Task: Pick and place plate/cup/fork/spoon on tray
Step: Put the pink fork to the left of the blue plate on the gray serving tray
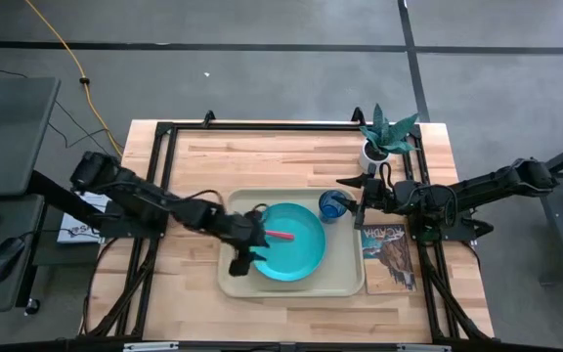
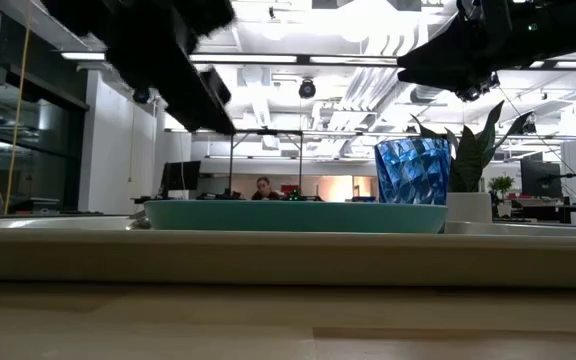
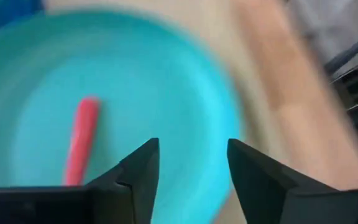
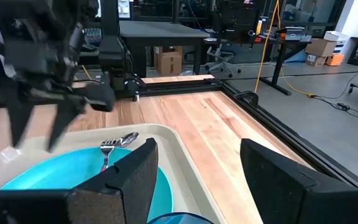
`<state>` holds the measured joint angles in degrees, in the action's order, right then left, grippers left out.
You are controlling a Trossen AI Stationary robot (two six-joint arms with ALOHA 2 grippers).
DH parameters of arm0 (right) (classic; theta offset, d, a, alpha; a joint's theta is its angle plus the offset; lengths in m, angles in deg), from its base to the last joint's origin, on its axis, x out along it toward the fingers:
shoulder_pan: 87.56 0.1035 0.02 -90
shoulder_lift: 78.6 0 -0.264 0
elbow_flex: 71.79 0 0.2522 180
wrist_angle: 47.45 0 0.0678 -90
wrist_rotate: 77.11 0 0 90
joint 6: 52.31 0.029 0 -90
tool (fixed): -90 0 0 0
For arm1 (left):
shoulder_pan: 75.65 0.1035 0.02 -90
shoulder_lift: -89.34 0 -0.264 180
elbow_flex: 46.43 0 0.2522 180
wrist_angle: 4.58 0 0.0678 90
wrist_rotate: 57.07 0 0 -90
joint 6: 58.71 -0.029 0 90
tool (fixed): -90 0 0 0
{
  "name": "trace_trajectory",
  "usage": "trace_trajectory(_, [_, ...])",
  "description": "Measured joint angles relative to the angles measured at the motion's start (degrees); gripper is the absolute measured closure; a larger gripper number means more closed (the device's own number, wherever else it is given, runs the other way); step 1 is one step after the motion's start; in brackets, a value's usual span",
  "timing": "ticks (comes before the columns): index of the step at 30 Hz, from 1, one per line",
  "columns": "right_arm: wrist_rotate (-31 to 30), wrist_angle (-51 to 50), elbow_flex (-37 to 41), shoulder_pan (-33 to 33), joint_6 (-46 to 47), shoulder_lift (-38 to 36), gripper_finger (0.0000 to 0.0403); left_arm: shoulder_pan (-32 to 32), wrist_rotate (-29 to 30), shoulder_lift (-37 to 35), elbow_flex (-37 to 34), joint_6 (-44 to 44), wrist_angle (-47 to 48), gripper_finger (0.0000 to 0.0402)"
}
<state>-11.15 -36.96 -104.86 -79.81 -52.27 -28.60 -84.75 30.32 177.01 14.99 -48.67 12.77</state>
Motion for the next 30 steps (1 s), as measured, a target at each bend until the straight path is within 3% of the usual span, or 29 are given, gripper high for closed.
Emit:
trace_trajectory(8, [-0.02,-0.04,0.0,0.01,0.07,0.0,0.0182,2.07,7.69,10.99,16.49,-10.87,26.81,0.0196])
trace_trajectory(14, [-0.02,-0.05,0.0,0.0,0.03,0.0,0.0182,3.52,19.44,15.41,19.73,-16.67,32.63,0.0195])
trace_trajectory(22, [-0.03,-0.25,0.0,0.0,0.02,0.0,0.0182,7.66,10.25,16.46,19.84,-13.19,33.94,0.0195])
trace_trajectory(30, [-0.04,-0.5,0.0,0.01,0.02,0.0,0.0182,8.41,8.9,18.17,19.87,-13.01,34.44,0.0195])
